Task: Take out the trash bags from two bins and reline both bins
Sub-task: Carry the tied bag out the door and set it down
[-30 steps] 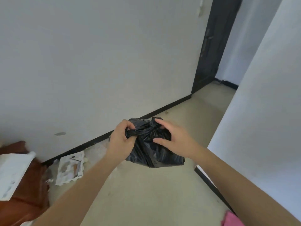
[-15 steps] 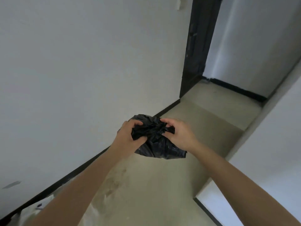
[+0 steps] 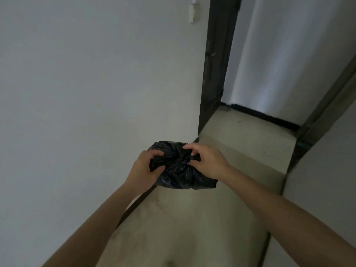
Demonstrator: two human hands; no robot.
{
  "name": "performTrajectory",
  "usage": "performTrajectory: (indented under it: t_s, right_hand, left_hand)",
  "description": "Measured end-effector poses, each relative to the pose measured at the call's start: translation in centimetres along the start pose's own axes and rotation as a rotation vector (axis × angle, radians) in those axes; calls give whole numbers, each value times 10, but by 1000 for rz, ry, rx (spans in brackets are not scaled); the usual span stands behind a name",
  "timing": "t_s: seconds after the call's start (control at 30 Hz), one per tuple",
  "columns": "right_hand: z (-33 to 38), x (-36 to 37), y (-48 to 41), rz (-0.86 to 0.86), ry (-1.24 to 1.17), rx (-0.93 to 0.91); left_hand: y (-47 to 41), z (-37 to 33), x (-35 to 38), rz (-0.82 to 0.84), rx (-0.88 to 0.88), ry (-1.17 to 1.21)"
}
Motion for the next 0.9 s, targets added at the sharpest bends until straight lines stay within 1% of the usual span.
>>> performTrajectory:
  t_s: [0.17,0.27,0.33,0.47,0.53,0.63,0.73,0.83,0.9]
  right_hand:
    - [-35,-63,-91,-75,60,56]
    - [-83,-83,-142,-90,71,111]
    - [-122,-88,-180,-78,71,127]
    - [-204,-90,-265,-3,76,135]
    - [-249,-96,-310,47,58,143]
    - [-315,-109,-371,111,13,181]
    - [-379,-120,-427,147,23,246]
    - [-441,-121,-478,160,87,320]
    - [-474,-109,-505,170,94,354]
  left_hand:
    - [-144,3,-34,42,117,-195]
    - [-228,9,-28,79,201,-274]
    - [-279,22,-15,103,201,-297]
    - [-379,67,19,160,97,-298]
    - [-435,88,37,187,-6,-307]
    - [-517,106,61,227,-151,-360]
    - [-596,119,86,239,-225,-405]
    - [-660,140,118,338,-296,-417]
    - [-688,165,143,403,-347,-344]
Point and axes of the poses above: each hand's wrist, its own y-axis away from the middle knuckle, its own x-axis out of the palm, z = x × y, the point moved 3 cm from there along -y, towards the middle knuckle, and after that the axes turned 15 degrees about z, right-handed, at the moved point
